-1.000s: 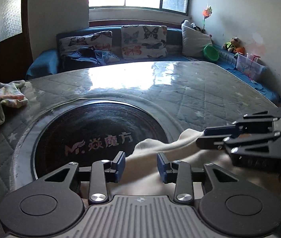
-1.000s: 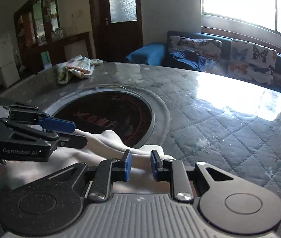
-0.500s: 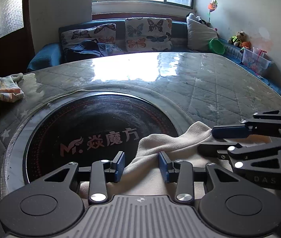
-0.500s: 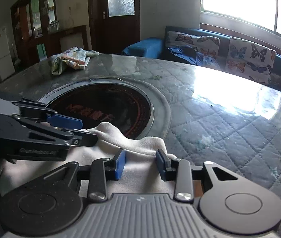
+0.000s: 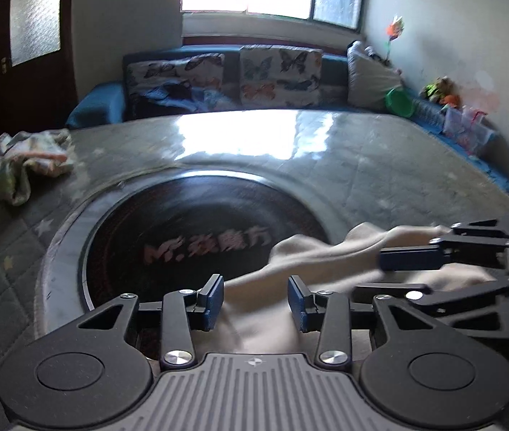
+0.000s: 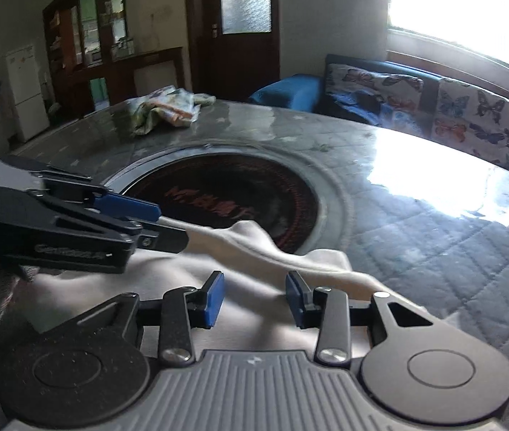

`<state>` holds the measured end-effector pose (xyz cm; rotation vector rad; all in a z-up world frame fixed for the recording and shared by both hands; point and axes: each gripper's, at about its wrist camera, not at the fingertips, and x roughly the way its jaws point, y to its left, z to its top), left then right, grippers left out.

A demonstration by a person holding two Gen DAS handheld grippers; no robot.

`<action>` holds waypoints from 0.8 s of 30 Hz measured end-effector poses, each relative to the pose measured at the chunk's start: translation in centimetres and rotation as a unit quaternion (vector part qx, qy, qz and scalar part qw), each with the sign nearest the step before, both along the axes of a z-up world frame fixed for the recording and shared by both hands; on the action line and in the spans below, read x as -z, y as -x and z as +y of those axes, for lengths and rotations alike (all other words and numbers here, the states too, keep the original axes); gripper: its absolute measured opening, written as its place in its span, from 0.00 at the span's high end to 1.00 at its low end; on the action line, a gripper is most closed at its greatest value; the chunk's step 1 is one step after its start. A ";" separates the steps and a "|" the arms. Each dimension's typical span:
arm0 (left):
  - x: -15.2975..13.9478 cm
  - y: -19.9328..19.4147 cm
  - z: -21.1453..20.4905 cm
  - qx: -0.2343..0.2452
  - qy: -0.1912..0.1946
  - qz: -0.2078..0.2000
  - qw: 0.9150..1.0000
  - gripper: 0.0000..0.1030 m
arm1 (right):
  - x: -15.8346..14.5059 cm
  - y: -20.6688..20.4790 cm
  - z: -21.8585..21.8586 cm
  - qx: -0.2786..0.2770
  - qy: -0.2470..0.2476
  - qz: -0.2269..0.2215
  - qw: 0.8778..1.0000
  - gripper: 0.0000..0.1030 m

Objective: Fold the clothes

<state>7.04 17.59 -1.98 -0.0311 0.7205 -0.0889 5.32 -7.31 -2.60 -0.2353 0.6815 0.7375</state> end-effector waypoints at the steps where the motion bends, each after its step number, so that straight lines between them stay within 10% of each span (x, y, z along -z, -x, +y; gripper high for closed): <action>1: 0.1 -0.1 0.2 -0.004 -0.001 0.002 1.000 0.62 | -0.1 0.3 0.2 -0.006 0.003 -0.002 1.000 0.63; 24: -0.5 0.8 3.6 -0.054 0.003 -0.014 0.998 0.60 | -0.6 8.5 4.2 -0.133 0.018 -0.076 0.988 0.50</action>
